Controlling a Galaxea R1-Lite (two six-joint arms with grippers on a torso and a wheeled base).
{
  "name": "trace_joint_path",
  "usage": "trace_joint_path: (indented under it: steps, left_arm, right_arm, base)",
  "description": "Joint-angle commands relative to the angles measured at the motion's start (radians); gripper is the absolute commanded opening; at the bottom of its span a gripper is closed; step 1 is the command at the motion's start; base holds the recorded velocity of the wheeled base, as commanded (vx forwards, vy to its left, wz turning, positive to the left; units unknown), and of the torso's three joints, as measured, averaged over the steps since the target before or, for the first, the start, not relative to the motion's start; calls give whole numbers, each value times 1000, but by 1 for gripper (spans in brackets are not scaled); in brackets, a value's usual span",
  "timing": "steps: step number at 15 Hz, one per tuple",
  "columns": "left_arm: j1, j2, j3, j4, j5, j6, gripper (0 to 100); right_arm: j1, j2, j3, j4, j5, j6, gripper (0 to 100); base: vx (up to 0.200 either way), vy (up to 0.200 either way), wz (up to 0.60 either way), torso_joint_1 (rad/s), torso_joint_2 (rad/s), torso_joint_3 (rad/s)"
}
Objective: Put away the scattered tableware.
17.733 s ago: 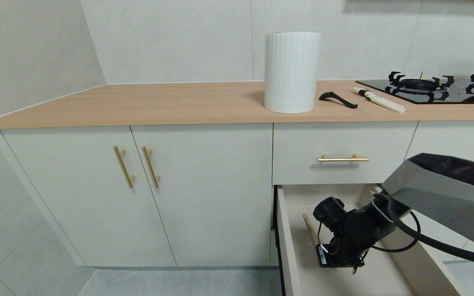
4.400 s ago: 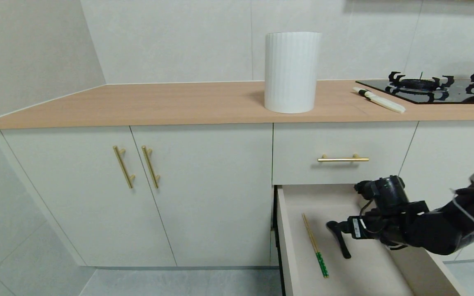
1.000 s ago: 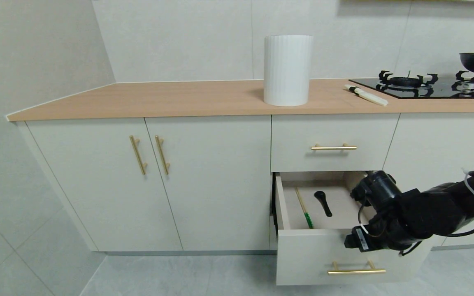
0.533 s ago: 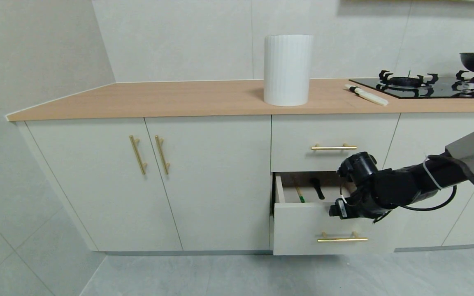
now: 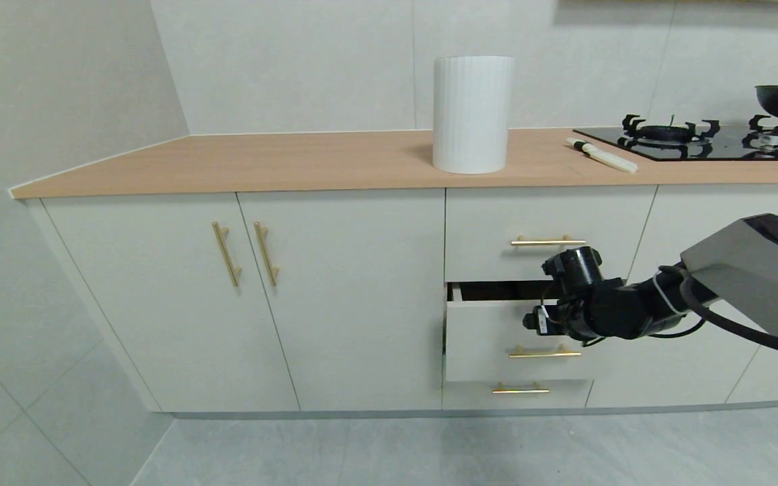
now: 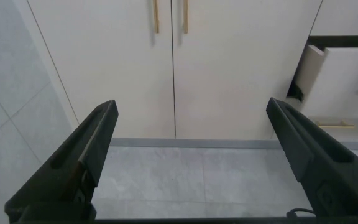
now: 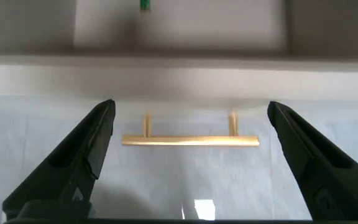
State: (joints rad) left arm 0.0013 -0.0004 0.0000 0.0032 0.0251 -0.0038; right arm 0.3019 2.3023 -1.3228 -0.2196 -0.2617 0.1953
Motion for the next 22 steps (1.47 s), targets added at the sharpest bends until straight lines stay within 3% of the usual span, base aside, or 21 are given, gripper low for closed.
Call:
trace_joint_path:
  steps: [1,6,22]
  left_arm:
    - [0,0,0,0,1,-1,100]
    - [0,0,0,0,-1,-1,100]
    - [0,0,0,0,1,-1,100]
  right_arm:
    - [0,60,-36,-27,-5,9,100]
    - [0,172,-52,-267,-47,3,100]
    - [-86,304,-308,-264,-70,144,100]
  base:
    - [0,0,0,0,0,0]
    - [0,0,0,0,0,0]
    - [0,0,0,0,0,0]
